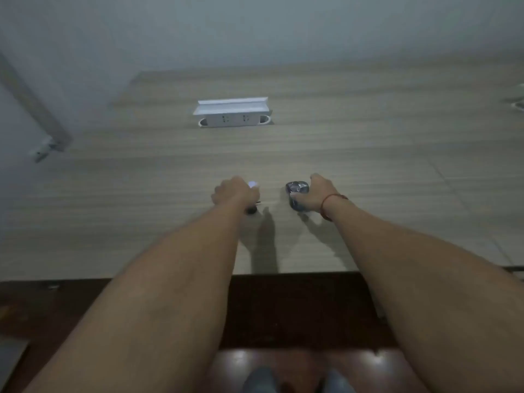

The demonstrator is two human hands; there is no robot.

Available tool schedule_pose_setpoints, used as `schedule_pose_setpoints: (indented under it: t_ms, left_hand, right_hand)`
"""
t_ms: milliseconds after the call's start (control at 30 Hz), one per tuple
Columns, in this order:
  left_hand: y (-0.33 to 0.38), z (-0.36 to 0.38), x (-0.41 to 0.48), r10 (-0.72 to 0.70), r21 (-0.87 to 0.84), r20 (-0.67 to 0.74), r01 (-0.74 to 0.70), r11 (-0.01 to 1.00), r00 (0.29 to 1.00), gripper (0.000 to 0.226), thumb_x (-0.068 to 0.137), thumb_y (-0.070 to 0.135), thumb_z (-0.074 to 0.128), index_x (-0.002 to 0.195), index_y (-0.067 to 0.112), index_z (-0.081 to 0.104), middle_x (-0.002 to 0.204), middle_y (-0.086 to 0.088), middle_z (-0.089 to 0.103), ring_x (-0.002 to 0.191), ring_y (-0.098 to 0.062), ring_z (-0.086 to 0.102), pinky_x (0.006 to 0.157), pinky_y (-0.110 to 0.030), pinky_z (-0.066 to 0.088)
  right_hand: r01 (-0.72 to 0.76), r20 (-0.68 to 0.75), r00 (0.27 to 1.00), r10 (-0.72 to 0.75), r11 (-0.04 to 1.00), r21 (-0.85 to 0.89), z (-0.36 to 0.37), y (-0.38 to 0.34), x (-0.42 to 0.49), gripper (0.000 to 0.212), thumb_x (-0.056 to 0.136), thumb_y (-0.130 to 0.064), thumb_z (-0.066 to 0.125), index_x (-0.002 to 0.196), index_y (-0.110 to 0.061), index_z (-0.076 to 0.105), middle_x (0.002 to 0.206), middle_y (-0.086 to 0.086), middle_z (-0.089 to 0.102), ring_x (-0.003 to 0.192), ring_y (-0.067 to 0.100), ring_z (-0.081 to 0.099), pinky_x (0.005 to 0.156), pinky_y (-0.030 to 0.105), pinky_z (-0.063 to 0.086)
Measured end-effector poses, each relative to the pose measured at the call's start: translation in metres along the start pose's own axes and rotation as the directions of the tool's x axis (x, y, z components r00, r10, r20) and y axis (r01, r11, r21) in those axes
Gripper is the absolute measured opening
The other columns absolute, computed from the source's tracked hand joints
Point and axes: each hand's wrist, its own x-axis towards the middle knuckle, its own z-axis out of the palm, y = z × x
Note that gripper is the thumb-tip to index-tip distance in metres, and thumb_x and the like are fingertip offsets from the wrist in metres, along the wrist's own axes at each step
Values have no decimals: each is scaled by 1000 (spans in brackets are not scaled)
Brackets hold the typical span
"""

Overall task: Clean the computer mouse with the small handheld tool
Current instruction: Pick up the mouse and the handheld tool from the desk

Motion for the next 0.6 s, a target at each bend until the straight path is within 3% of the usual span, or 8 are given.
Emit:
schedule_pose_setpoints:
  t_ms: [200, 433, 600]
  left_hand:
    - [-23, 54, 11, -28, -24, -170, 25, 999, 985, 61, 84, 57, 51, 120, 9, 55, 128, -13, 55, 122, -33, 50, 97, -40, 40]
    - [-34, 101, 23, 50, -40, -428, -74, 996, 903, 52, 88, 46, 51, 120, 5, 51, 127, -17, 54, 118, -34, 51, 96, -42, 40]
    - [-45, 112, 2, 85, -83, -504, -146, 986, 860, 44, 94, 39, 49, 121, 5, 51, 130, -16, 53, 121, -34, 49, 99, -43, 38]
  right_hand:
    - [-39, -132, 990, 43, 999, 34, 49, 22, 10, 92, 63, -63, 75, 131, -8, 46, 132, 13, 55, 122, 33, 53, 102, 43, 44]
    - [84, -475, 877, -63, 996, 23, 89, 40, 30, 71, 75, -56, 68, 124, -8, 51, 129, 13, 54, 122, 30, 50, 103, 40, 39]
    - [226, -452, 874, -177, 973, 56, 100, 52, 11, 71, 71, -57, 70, 120, -9, 55, 125, 13, 56, 118, 31, 52, 100, 40, 44]
